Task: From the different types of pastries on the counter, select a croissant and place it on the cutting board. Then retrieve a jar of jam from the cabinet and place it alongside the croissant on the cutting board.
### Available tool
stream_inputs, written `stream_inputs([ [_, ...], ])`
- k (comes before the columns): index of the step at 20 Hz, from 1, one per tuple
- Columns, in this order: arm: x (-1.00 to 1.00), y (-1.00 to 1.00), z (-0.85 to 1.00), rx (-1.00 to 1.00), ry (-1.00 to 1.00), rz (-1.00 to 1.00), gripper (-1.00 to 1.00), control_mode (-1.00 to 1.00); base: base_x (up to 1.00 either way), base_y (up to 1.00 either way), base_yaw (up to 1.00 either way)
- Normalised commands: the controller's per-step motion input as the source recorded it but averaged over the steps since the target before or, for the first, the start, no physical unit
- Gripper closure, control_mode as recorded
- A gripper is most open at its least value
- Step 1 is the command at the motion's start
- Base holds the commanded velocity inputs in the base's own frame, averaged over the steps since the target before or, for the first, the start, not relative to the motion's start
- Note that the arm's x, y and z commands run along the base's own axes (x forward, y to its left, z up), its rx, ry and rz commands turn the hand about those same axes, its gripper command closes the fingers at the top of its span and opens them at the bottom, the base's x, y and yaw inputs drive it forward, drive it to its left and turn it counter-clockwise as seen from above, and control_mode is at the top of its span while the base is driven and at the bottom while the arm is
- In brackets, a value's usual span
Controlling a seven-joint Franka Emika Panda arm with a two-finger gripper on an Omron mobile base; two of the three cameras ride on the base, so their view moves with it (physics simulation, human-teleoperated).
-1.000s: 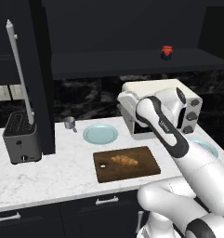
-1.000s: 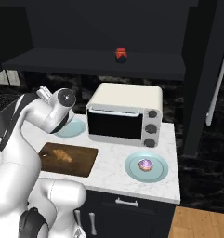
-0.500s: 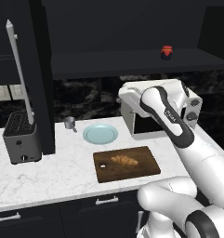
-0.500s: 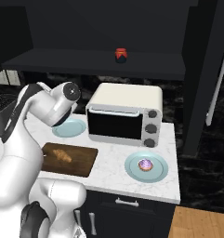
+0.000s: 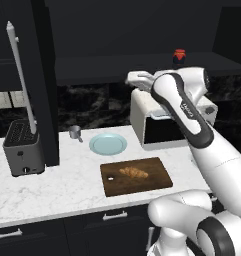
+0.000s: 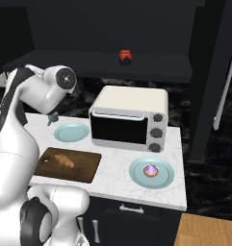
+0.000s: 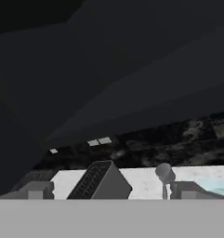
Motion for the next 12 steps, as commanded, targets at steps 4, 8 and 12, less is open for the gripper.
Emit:
stream_inputs([
  [4, 0.0, -0.03, 0.96, -0.16, -0.37, 0.08, -1.0, -1.0, 0.0, 0.0, 0.0],
  [8, 0.01, -0.12, 0.84, -0.19, -0.28, 0.04, -1.0, -1.0, 0.0, 0.0, 0.0],
  [12, 0.29, -0.31, 0.45, -0.22, -0.06, 0.0, -1.0, -1.0, 0.0, 0.0, 0.0],
])
